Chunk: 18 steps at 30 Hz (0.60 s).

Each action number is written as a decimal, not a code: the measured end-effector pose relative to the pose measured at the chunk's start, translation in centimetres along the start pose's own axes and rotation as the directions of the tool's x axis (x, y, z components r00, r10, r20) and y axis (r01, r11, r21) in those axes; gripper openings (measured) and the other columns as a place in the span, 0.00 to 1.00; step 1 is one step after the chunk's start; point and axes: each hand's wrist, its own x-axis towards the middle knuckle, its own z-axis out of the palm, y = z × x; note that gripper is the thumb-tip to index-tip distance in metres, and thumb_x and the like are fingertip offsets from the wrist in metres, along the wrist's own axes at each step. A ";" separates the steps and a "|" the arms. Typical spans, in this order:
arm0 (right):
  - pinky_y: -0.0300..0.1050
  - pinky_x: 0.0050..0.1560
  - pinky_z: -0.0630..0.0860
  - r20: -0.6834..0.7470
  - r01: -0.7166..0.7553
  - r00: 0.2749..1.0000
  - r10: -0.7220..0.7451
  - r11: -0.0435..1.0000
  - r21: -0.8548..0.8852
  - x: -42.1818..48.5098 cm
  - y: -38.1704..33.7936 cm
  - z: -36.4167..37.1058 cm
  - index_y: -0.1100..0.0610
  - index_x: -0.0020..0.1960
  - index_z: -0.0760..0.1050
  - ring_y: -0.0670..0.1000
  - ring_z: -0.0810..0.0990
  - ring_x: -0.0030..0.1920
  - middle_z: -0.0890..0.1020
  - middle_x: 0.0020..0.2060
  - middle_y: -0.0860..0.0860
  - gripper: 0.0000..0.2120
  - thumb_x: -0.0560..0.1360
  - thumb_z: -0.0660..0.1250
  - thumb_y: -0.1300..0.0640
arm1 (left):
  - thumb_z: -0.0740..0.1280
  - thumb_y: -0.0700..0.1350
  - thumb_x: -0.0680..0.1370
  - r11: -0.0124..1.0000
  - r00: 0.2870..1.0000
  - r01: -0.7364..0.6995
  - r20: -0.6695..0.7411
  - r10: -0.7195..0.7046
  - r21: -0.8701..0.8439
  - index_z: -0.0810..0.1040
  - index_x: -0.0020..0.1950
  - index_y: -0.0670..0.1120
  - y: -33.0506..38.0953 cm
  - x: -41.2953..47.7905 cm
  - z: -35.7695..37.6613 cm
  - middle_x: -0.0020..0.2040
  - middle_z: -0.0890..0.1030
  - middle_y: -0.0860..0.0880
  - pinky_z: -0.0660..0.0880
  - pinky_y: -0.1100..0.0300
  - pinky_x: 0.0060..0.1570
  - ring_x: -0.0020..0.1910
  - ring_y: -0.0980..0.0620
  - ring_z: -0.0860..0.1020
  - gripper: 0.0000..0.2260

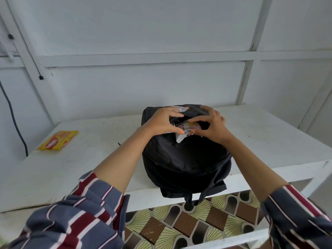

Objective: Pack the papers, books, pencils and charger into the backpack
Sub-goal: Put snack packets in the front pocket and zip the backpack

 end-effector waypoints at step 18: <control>0.56 0.67 0.54 -0.095 -0.081 0.993 0.068 0.988 -0.130 3.6 0.3 3.0 0.43 0.72 0.59 0.49 0.70 0.66 0.71 0.67 0.45 0.39 0.66 0.72 0.41 | 0.79 0.45 0.64 0.999 1.000 0.011 -0.005 -0.011 -0.036 0.79 0.61 0.44 0.0 0.1 -0.2 0.62 0.76 0.50 0.61 0.71 0.61 0.60 0.60 0.70 0.26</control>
